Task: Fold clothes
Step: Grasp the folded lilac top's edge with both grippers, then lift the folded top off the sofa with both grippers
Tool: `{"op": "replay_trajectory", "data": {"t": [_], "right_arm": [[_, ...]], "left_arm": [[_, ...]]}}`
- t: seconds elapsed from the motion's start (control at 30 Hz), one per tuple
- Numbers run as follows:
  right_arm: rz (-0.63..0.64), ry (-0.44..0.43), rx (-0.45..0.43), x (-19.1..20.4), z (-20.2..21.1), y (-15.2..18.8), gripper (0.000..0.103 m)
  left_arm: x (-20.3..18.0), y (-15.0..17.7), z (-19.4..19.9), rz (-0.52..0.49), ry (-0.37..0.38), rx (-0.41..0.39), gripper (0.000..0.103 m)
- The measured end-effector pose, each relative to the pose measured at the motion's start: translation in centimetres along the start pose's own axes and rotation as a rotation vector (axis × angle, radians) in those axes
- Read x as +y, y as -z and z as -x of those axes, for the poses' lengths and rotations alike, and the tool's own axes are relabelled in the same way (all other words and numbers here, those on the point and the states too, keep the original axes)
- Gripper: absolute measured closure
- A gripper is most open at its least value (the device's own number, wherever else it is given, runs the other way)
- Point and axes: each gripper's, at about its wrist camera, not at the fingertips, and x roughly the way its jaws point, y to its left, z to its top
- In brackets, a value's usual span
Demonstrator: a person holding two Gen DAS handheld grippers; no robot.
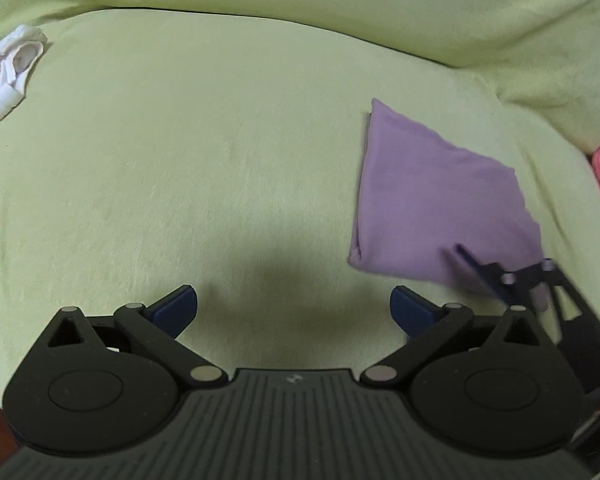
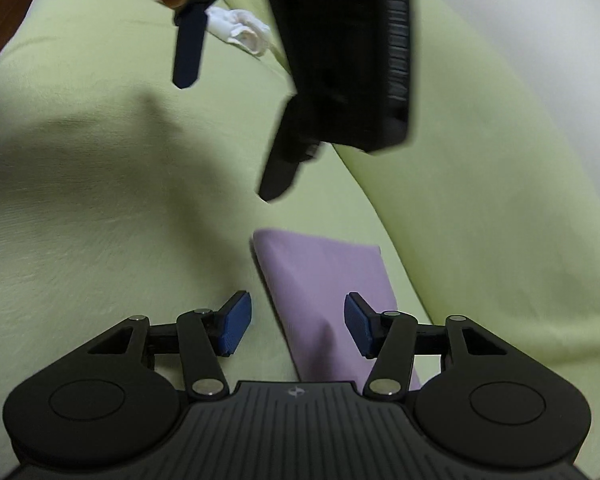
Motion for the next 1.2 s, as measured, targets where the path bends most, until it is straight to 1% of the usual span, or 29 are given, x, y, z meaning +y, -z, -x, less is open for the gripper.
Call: {"op": "replay_trajectory", "data": {"t": [0.1, 0.13, 0.2, 0.27, 0.3, 0.33, 0.4, 0.5, 0.53, 0.63, 0.7, 0.77, 0.8, 0.83, 0.87, 0.9, 0.93, 1.03, 1.1, 1.13, 1.17, 1.2], "right_arm": [[0.041, 0.007, -0.014, 0.3, -1.0, -0.3, 0.053], [0.056, 0.004, -0.016, 0.4, -1.4, -0.4, 0.057], [0.091, -0.005, -0.023, 0.7, -2.1, -0.6, 0.065], [0.108, -0.026, -0.019, 0.8, -2.9, -0.6, 0.085], [0.098, -0.025, -0.022, 0.7, -3.0, -0.5, 0.087], [0.057, -0.026, -0.033, 0.1, -3.0, -0.3, 0.094], [-0.035, -0.024, -0.063, -1.1, -2.6, 0.2, 0.095], [-0.084, 0.002, -0.104, -2.3, -1.8, 0.9, 0.096], [-0.098, 0.008, -0.113, -2.6, -1.7, 1.1, 0.096], [-0.129, 0.028, -0.134, -3.5, -1.4, 1.6, 0.096], [-0.144, 0.040, -0.147, -4.1, -1.2, 1.9, 0.096], [-0.153, 0.049, -0.161, -4.5, -1.1, 2.4, 0.096], [-0.159, 0.058, -0.169, -4.7, -1.0, 2.6, 0.096], [-0.166, 0.066, -0.176, -4.8, -0.9, 2.9, 0.096], [-0.172, 0.073, -0.182, -5.0, -0.8, 3.1, 0.096], [-0.172, 0.073, -0.187, -5.1, -0.8, 3.4, 0.096], [-0.171, 0.072, -0.191, -5.2, -0.8, 3.7, 0.096], [-0.174, 0.051, -0.177, -5.5, -0.8, 4.9, 0.094], [-0.342, -0.001, -0.129, -8.0, -0.6, 7.8, 0.083], [-0.425, -0.028, -0.104, -9.2, -0.5, 9.2, 0.073], [-0.509, -0.054, -0.079, -10.4, -0.5, 10.6, 0.067], [-0.592, -0.081, -0.054, -11.7, -0.4, 12.1, 0.066]], "left_arm": [[0.2, -0.5, -0.3, 0.016, 0.011, -0.004, 0.002], [0.3, -0.8, -0.4, 0.029, 0.024, -0.002, 0.002], [0.8, -1.4, -0.7, 0.073, 0.059, 0.005, 0.003], [1.4, -2.0, -1.0, 0.123, 0.103, 0.016, 0.006], [1.7, -2.4, -1.1, 0.152, 0.132, 0.022, 0.007], [2.0, -2.7, -1.3, 0.182, 0.168, 0.027, 0.007], [2.5, -3.3, -1.8, 0.250, 0.253, 0.041, 0.007], [3.1, -4.2, -3.4, 0.358, 0.417, 0.079, 0.008], [3.2, -4.5, -4.1, 0.387, 0.457, 0.093, 0.008], [3.3, -5.3, -6.8, 0.456, 0.518, 0.139, 0.008], [3.3, -5.9, -8.6, 0.488, 0.591, 0.164, 0.009], [3.0, -6.8, -10.3, 0.492, 0.671, 0.186, 0.013], [2.7, -7.3, -11.2, 0.484, 0.689, 0.197, 0.020], [2.4, -7.8, -12.0, 0.469, 0.685, 0.206, 0.030], [2.0, -8.2, -12.7, 0.452, 0.662, 0.211, 0.037], [1.7, -8.5, -13.3, 0.435, 0.643, 0.217, 0.057], [1.4, -8.7, -13.8, 0.416, 0.634, 0.221, 0.074], [0.8, -9.3, -14.6, 0.354, 0.617, 0.231, 0.088], [0.7, -9.4, -14.8, 0.327, 0.615, 0.224, 0.089], [0.8, -9.5, -14.9, 0.325, 0.620, 0.221, 0.090], [1.0, -9.4, -15.0, 0.324, 0.626, 0.220, 0.090], [1.1, -9.4, -15.1, 0.324, 0.632, 0.218, 0.091]]}}
